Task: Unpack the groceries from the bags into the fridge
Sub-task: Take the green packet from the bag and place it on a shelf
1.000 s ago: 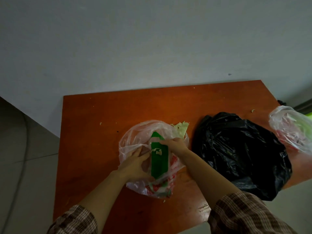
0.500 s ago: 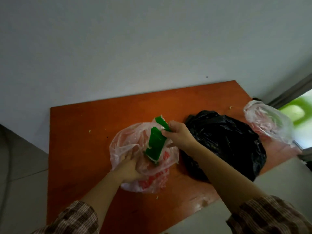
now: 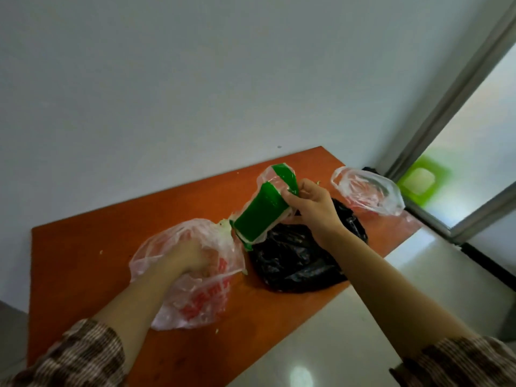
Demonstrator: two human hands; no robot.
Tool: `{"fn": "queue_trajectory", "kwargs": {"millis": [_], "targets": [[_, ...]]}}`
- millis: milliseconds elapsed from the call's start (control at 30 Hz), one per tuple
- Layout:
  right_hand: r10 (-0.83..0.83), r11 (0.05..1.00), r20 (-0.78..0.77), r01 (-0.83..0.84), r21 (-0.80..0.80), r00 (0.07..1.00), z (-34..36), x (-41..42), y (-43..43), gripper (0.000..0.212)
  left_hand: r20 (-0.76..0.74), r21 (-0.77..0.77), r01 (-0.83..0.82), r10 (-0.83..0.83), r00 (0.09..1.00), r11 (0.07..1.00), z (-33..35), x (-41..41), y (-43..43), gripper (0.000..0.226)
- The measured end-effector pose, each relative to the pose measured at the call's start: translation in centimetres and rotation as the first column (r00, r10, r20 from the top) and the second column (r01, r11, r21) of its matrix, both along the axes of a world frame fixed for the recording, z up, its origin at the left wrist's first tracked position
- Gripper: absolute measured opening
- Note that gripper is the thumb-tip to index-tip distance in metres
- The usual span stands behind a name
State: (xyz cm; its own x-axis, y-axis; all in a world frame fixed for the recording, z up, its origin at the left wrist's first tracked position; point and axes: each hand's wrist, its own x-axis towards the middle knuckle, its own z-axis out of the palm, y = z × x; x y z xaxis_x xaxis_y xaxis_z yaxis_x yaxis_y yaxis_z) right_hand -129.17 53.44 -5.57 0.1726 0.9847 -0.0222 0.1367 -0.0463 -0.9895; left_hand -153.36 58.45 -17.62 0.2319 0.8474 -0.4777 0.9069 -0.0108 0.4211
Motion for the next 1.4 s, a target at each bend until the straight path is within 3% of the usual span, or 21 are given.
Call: {"fn": "queue_trajectory", "kwargs": {"millis": [133, 300, 467, 533, 733, 900, 1100, 1400], "targets": [[-0.114, 0.991, 0.013, 0.113, 0.076, 0.993, 2.4, 7.0, -4.9, 0.008, 0.071, 0.187, 0.086, -0.101, 0.992, 0.979, 5.1, 8.8, -2.8, 0.037], [-0.299, 0.95, 0.064, 0.29, 0.117, 0.952, 4.8, 18.3, -14.3, 0.006, 0.305, 0.309, 0.155, -0.252, 0.918, 0.938, 8.0, 23.7, -9.6, 0.057], [-0.464, 0.885, 0.152, 0.45, 0.118, 0.873, 7.4, 30.1, -25.9, 0.012, 0.555, 0.23, 0.275, -0.358, 0.751, 0.934, 10.1, 40.1, -18.7, 0.059], [-0.53, 0.848, 0.171, 0.515, 0.125, 0.831, 8.3, 34.7, -30.5, 0.01, 0.591, 0.214, 0.352, -0.408, 0.696, 0.911, 10.5, 45.8, -22.0, 0.059], [-0.729, 0.684, 0.178, 0.712, 0.16, 0.66, 9.8, 48.1, -42.6, 0.014, 0.535, 0.281, 0.555, -0.608, 0.586, 0.783, 12.0, 62.8, -30.8, 0.056], [-0.845, 0.53, 0.185, 0.83, 0.174, 0.501, 10.9, 59.9, -49.9, 0.005, 0.301, 0.449, 0.744, -0.868, 0.395, 0.495, 14.9, 78.3, -35.0, 0.056], [-0.89, 0.423, 0.28, 0.881, 0.211, 0.361, 14.6, 76.1, -55.4, 0.005, 0.155, 0.622, 0.736, -0.963, 0.219, 0.267, 21.4, 98.1, -37.9, 0.051], [-0.956, 0.193, 0.272, 0.928, 0.319, 0.106, 21.2, 98.1, -61.5, 0.008, 0.06, 0.747, 0.658, -0.995, 0.075, 0.095, 29.9, 123.2, -43.9, 0.048]]}}
